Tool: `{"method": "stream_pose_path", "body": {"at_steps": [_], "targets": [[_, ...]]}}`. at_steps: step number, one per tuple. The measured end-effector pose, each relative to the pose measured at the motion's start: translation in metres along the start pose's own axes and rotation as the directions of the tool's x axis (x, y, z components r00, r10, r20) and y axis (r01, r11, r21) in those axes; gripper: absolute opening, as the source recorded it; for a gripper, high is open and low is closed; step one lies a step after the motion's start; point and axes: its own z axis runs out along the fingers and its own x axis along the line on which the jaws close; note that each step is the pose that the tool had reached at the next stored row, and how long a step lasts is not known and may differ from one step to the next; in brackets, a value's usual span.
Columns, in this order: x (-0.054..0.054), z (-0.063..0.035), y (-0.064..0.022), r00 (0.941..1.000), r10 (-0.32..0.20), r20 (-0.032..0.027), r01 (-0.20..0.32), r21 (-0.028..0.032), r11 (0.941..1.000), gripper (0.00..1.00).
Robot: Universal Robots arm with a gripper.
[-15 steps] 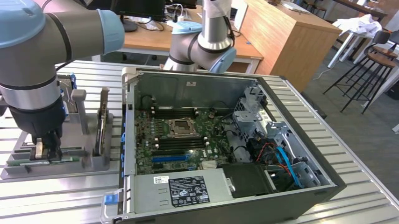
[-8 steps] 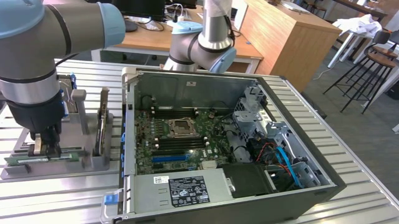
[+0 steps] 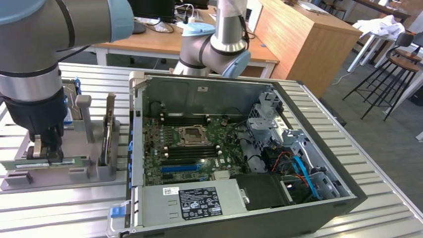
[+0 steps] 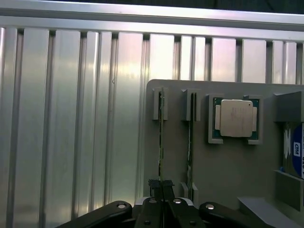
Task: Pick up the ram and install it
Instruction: 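Pick up the ram and move it above insertion slot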
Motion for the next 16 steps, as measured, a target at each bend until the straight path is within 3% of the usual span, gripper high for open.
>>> {"method": "stream_pose_path", "body": {"at_steps": [16], "targets": [[0.0,-0.038,-0.0002,0.9998,0.018,-0.0031,-0.018,-0.0062,0.9998,0.11]]}}
